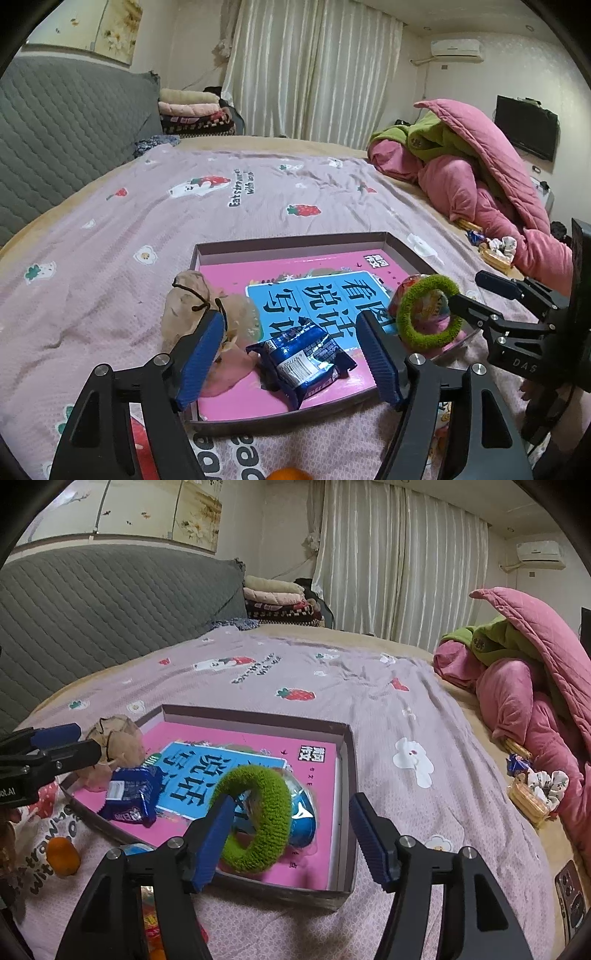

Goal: Organize objects
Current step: 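Open right gripper and withdraw both grippers back from the tray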

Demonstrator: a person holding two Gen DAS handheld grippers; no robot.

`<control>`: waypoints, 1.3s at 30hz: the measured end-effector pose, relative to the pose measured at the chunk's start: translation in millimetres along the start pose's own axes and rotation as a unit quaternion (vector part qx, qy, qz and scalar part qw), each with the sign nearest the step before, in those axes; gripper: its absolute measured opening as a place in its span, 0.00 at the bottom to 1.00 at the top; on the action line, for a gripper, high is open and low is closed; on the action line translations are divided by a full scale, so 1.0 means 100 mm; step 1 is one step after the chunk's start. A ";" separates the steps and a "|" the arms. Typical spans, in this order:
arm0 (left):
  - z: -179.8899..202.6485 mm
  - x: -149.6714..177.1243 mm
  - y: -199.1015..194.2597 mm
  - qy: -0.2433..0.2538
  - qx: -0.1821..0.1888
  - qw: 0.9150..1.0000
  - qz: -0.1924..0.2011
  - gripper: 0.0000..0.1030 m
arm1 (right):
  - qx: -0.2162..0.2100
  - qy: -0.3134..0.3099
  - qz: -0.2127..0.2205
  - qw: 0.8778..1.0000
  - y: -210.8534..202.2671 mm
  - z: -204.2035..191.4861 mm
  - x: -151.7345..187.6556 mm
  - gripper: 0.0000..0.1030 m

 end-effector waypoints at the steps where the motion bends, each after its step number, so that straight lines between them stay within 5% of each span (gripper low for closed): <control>1: 0.00 0.00 -0.02 0.002 -0.004 1.000 0.004 0.73 | -0.002 0.000 0.003 1.000 -0.01 0.00 -0.01 0.63; 39: 0.26 0.27 -0.51 0.032 -0.043 0.998 0.028 0.74 | -0.063 0.011 0.063 0.996 -0.39 -0.14 -0.13 0.75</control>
Point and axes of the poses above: each gripper's, at about its wrist camera, not at the fingertips, and y roughly the way its jaws point, z to its right, x to its underside, the point moved 3 cm from there along y, roughly the way its jaws point, and after that the axes turned 4 degrees about z, right-handed, at the moved point
